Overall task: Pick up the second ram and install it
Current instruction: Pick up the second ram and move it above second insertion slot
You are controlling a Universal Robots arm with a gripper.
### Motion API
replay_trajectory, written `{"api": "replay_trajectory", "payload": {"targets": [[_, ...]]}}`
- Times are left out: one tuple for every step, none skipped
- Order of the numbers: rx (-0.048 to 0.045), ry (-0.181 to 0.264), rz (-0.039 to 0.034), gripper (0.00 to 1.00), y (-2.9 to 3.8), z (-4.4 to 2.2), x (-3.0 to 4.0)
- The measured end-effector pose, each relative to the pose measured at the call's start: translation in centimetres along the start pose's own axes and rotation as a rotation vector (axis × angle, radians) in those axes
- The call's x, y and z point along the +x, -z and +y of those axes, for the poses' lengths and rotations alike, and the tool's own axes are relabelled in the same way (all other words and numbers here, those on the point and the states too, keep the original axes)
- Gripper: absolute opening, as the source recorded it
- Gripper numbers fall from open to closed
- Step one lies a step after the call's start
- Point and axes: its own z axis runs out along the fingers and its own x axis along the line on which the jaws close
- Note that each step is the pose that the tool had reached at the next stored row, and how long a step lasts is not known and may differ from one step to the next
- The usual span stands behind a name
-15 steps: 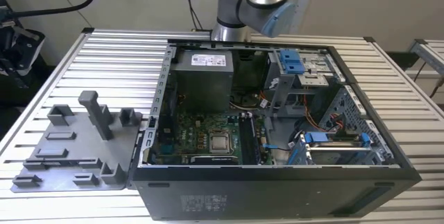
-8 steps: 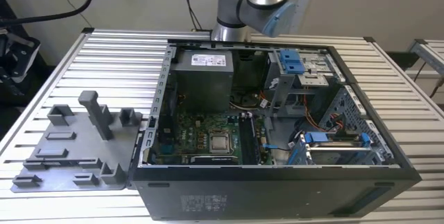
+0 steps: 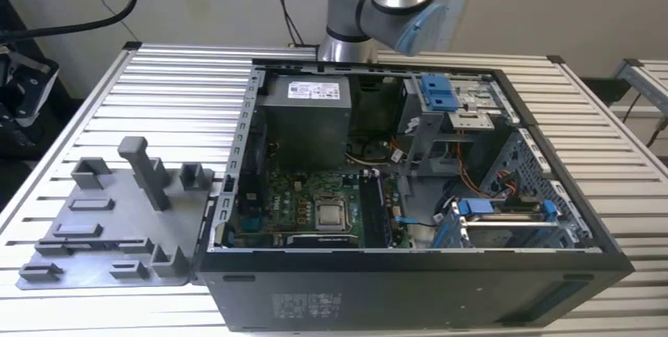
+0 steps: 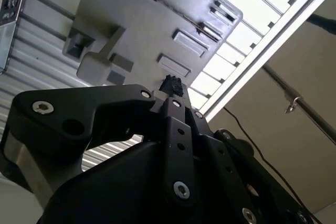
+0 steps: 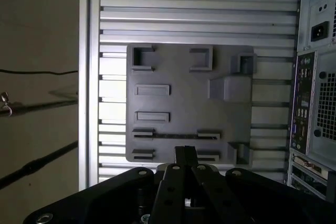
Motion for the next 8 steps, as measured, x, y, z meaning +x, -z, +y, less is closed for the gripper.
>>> {"api": "replay_trajectory", "payload": {"targets": [[0.0, 0.0, 0.0, 0.11, 0.0, 0.0, 0.0], [0.0, 0.0, 0.0, 0.11, 0.0, -0.01, 0.0], [0.0, 0.0, 0.0, 0.11, 0.0, -0.01, 0.0], [0.0, 0.0, 0.0, 0.11, 0.0, -0.02, 0.0], [0.0, 0.0, 0.0, 0.11, 0.0, -0.02, 0.0], [0.0, 0.0, 0.0, 0.11, 0.0, -0.02, 0.0], [0.0, 0.001, 0.0, 0.11, 0.0, -0.02, 0.0], [0.0, 0.002, 0.0, 0.11, 0.0, -0.02, 0.0]]}}
